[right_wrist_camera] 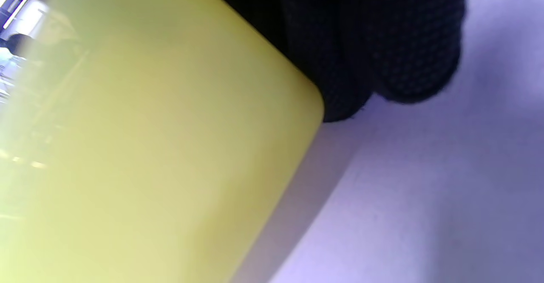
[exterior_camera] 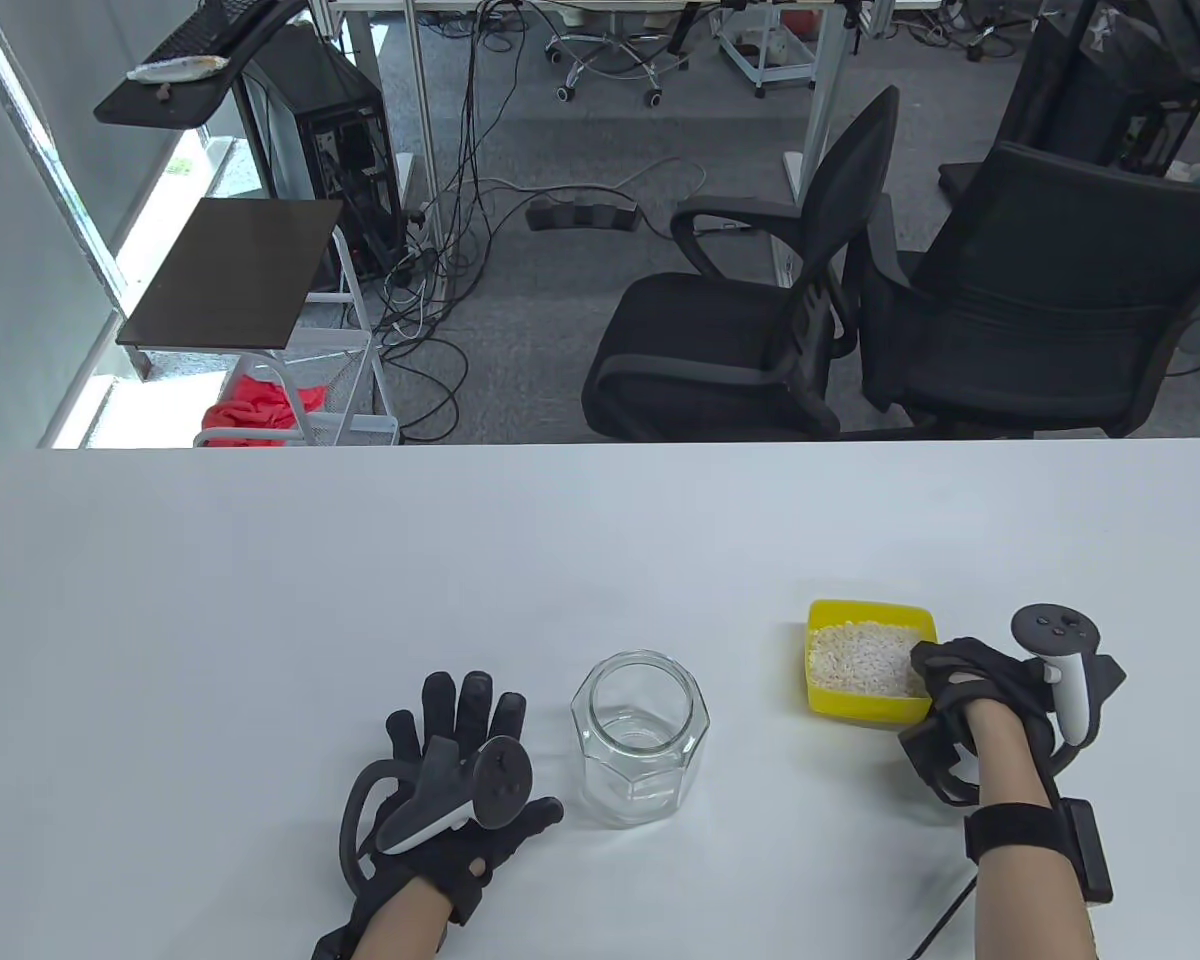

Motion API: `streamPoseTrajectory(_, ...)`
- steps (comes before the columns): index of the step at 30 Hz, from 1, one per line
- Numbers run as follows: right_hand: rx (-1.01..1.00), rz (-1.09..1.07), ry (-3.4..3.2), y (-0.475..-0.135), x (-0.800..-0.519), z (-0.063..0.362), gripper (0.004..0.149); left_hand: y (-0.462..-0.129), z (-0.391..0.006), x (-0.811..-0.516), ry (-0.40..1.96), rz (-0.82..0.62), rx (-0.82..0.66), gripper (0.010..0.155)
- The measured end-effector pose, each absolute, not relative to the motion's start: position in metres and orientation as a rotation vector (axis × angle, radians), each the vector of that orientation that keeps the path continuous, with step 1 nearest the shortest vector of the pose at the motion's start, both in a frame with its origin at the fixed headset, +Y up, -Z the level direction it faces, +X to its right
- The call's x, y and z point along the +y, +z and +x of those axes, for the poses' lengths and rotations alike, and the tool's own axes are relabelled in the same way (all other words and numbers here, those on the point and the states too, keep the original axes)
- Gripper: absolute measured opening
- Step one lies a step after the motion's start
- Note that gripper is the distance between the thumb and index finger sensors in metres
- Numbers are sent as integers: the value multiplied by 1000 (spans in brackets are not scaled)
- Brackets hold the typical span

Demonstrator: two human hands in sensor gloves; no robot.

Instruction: Pour rice from plastic food container into glass jar

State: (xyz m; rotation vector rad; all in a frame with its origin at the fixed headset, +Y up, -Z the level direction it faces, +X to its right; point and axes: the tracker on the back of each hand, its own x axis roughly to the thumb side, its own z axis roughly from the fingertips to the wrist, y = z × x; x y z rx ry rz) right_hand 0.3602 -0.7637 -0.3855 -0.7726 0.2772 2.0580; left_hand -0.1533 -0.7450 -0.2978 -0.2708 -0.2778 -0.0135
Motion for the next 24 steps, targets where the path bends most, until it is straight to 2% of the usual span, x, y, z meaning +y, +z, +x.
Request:
streamPoseTrajectory(3, 228, -715, 1981, -381, -764, 361, 50, -297, -155, -744, -8, -265, -273, 102)
streamPoseTrajectory(10, 90, -535, 1796, -371, -750, 351, 76, -297, -157, -743, 4, -269, -266, 102)
streamPoseTrajectory(12, 63, -411, 1728, -369, -745, 345, 84, -297, -157, -742, -19, -258, -260, 102)
streamPoseTrajectory(16, 72, -273, 1568, -367, -734, 327, 87, -296, -156, -743, -19, -260, -264, 102)
streamPoseTrajectory(24, 8, -15, 1593, -363, -690, 272, 88, -294, -155, -743, -19, -264, -272, 102)
